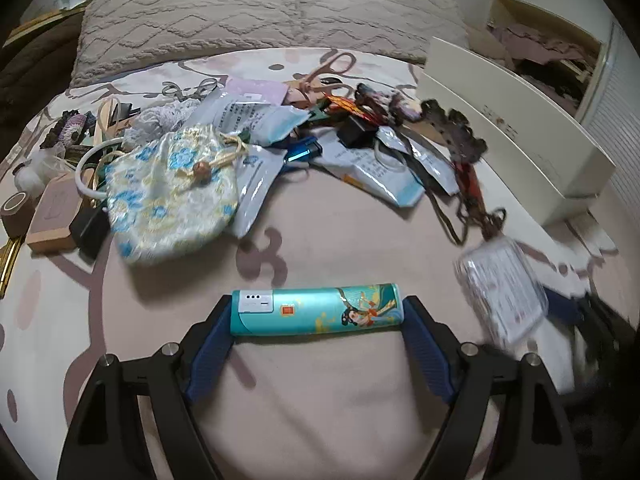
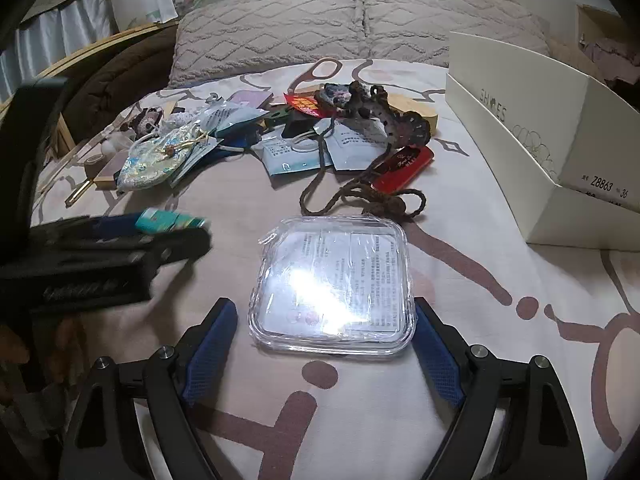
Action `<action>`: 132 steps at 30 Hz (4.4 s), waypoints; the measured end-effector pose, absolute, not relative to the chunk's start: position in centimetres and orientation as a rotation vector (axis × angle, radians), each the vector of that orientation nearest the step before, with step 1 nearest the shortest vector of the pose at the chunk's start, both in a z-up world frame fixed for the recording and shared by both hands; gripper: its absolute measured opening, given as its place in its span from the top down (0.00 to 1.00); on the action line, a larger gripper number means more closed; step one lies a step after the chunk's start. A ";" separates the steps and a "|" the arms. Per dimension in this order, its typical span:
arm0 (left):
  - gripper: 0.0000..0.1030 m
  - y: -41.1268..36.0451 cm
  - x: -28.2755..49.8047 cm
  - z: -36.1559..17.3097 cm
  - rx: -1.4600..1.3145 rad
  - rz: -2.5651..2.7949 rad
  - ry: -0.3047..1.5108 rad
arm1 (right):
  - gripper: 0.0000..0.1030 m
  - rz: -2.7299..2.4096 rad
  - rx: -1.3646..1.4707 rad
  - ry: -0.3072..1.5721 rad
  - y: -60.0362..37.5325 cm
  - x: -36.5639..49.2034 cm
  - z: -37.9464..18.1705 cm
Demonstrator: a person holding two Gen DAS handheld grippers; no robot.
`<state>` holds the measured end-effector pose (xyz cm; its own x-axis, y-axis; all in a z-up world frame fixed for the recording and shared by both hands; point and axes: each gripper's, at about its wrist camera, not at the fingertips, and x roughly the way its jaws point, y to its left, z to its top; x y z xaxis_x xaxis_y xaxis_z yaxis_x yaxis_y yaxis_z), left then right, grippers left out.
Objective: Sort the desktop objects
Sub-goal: 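Lift the teal lighter with the left tool while the right tool lifts the clear case, then carry the lighter and clear case toward the white shoebox with both tools, then lower the clear case into the shoebox and open the right tool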
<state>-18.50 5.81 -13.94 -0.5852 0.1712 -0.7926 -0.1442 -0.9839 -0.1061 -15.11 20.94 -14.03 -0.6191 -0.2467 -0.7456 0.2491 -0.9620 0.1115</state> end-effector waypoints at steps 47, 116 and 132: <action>0.20 5.9 -15.0 -10.9 -1.140 2.793 -0.101 | 0.25 -2.708 1.007 -0.133 22.3 -13.8 -10.3; 0.20 28.8 -30.4 2.5 -0.752 2.597 0.076 | 0.25 -2.820 1.133 -0.311 44.0 -27.4 -2.1; 0.20 32.7 -36.5 0.8 -0.953 2.505 0.044 | 0.25 -2.759 1.298 -0.090 44.8 -28.7 -4.2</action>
